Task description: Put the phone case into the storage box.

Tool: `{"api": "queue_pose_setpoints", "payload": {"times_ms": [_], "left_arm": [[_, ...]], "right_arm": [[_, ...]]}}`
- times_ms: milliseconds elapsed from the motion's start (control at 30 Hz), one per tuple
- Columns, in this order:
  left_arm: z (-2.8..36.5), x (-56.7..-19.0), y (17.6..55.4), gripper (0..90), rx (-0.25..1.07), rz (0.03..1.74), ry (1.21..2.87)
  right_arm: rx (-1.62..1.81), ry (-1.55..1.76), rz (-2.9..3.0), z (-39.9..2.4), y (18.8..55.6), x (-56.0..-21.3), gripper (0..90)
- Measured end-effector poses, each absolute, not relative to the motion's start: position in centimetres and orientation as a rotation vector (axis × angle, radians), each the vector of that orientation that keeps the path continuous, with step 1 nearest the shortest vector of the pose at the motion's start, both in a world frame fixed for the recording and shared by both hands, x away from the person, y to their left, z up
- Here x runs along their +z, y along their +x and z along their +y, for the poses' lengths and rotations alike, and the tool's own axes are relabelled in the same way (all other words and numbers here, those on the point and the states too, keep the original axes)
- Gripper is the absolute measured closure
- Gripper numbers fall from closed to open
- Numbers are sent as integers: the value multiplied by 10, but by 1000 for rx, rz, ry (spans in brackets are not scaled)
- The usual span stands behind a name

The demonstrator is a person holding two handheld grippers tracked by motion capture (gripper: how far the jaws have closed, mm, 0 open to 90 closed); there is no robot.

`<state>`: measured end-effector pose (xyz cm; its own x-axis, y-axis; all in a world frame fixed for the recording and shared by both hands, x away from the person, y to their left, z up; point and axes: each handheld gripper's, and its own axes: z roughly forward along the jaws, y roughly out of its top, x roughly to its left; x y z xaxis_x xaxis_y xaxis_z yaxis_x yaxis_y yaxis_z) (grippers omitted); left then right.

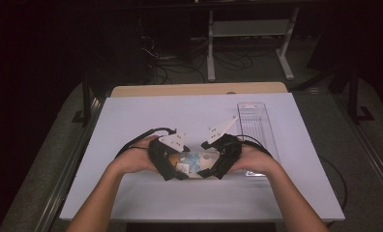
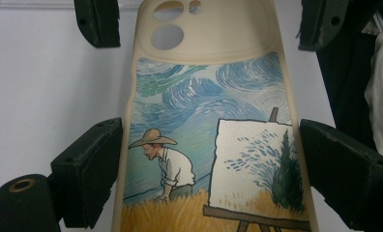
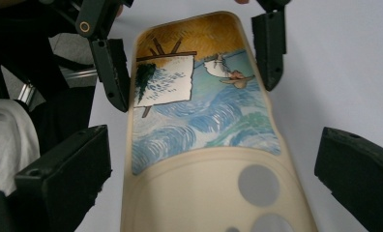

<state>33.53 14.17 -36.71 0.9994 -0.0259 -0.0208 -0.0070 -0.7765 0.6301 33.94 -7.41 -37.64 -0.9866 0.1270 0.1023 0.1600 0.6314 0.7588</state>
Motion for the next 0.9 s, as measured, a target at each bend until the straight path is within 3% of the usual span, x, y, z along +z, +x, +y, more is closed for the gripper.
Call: {"api": "queue_pose_setpoints", "payload": {"times_ms": [900], "left_arm": [[135,-365,330,111,-13,-88,2474]], "right_arm": [[-1176,-167,-2869,-56,332,-387,10]]}}
